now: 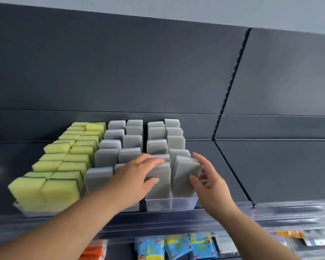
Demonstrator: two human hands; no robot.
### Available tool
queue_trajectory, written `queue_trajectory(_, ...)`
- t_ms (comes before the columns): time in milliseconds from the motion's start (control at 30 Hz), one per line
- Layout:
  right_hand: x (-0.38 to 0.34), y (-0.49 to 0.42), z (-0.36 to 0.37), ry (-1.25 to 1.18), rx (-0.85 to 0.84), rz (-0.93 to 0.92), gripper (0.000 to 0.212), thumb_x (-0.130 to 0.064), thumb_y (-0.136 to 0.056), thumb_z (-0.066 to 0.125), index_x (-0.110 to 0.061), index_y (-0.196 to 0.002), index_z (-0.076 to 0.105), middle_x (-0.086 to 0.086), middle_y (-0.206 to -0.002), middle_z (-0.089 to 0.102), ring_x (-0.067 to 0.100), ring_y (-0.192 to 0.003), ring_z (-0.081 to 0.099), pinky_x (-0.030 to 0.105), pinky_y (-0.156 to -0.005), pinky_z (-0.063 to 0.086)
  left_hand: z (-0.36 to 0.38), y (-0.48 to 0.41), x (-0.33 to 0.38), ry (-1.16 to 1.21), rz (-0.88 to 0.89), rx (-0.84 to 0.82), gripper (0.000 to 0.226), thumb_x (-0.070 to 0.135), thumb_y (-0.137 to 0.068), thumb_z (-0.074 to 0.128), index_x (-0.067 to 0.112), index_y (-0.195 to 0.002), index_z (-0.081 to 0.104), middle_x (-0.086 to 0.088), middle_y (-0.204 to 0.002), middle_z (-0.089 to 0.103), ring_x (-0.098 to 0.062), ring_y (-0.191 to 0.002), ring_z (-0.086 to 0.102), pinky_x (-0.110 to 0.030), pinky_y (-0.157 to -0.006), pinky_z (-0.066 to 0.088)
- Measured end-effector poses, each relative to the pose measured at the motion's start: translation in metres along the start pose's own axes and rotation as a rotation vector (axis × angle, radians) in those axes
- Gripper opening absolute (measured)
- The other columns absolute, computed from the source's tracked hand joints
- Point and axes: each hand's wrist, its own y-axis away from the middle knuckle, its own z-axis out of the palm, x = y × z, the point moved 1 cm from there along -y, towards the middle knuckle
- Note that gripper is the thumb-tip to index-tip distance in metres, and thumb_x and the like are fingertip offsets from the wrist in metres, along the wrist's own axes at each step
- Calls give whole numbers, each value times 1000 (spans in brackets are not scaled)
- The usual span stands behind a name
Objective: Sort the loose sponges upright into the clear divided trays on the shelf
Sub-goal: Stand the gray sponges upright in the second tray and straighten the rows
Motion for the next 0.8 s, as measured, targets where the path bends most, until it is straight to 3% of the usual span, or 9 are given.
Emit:
queue_trajectory(100,-1,2,4,72,50,-31,56,-19,-93,57,-55,-130,37,-21,-105,53,2,-97,54,14,-75,45,2,3,1,-71,87,119,47,32,-90,60,35,-135,48,16,-134,48,-9,-119,48,-19,-96,29)
queue_trajectory(200,0,6,11,203,61,-76,52,-17,-93,55,-46,-133,39,-20,-111,49,2,-98,52,10,-74,39,11,3,-5,-133,125,121,46,32,-86,64,30,-131,53,10,-128,55,-13,-118,51,-28,-108,26)
queue_trajectory(333,4,9,15,329,29,-18,50,-20,-94,53,-41,-136,37,-14,-121,47,11,-105,52,18,-80,39,23,4,-12,-184,161,125,46,34,-75,68,28,-120,61,9,-110,64,-15,-99,60,-22,-92,39)
queue_trajectory(433,-1,10,14,369,75,-91,46,-20,-90,60,-34,-132,44,-18,-125,44,6,-107,50,11,-86,38,26,2,-14,-200,165,141,51,29,-68,79,25,-116,64,7,-103,66,-16,-93,63,-26,-86,48)
queue_trajectory(500,-5,11,14,400,77,-154,38,-19,-86,66,-30,-119,50,-21,-116,46,-1,-97,49,1,-77,34,28,2,-14,-208,162,137,53,29,-64,81,24,-114,65,8,-101,67,-15,-92,64,-25,-83,50)
queue_trajectory(567,-6,12,14,427,52,-151,32,-15,-85,67,-32,-104,48,-20,-104,48,0,-84,49,3,-68,37,29,1,-15,-203,168,151,52,30,-64,81,25,-114,65,9,-101,67,-14,-92,64,-23,-83,49)
queue_trajectory(633,-5,13,15,460,40,-148,32,-13,-86,65,-33,-97,43,-18,-99,49,5,-84,50,9,-66,39,29,3,-16,-187,173,156,53,30,-64,82,25,-114,65,10,-102,67,-15,-92,64,-24,-84,49)
queue_trajectory(800,-8,10,9,428,-3,-129,34,-21,-85,67,-30,-110,47,-18,-107,47,1,-80,50,8,-65,39,27,6,-16,-136,175,119,52,35,-73,74,28,-122,59,9,-112,63,-15,-101,60,-26,-89,44)
